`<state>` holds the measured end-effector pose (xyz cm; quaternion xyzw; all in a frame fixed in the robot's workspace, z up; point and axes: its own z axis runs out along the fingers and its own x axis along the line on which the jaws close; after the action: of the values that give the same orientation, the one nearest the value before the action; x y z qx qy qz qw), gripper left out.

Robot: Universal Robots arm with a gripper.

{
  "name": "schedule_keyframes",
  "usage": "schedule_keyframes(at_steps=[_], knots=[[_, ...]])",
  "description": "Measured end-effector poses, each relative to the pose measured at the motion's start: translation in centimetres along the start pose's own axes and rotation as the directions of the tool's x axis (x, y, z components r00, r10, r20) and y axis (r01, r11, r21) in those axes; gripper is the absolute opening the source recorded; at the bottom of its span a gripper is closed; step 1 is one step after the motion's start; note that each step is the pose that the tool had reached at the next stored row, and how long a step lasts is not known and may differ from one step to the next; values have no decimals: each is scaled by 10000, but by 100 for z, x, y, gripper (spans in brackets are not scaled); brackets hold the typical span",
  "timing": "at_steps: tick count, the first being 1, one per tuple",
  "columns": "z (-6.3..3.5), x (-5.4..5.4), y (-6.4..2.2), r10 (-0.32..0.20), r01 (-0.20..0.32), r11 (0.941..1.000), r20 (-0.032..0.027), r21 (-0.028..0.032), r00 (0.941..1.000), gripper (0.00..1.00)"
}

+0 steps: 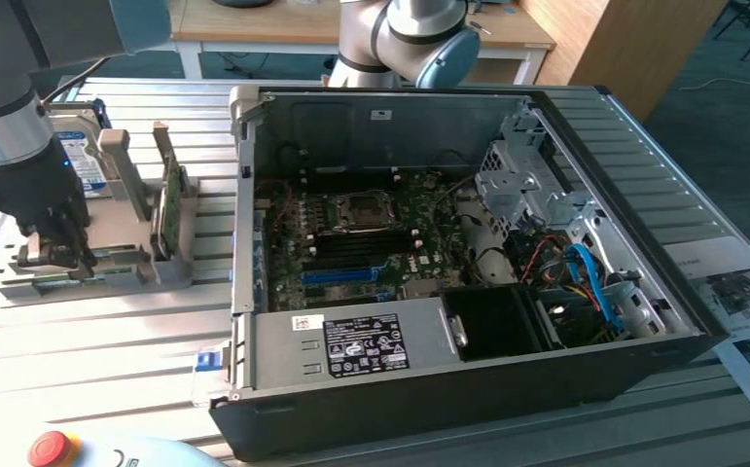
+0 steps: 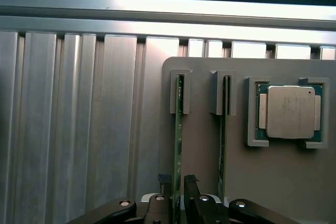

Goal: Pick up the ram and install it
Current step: 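Pick up the ram and move it above insertion slot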

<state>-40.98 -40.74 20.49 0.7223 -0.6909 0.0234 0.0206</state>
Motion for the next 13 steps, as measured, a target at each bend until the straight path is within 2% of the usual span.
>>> schedule_keyframes(at_steps=[13], knots=[[22,-11,0,-1,1,10000,0,-1,10000,24]])
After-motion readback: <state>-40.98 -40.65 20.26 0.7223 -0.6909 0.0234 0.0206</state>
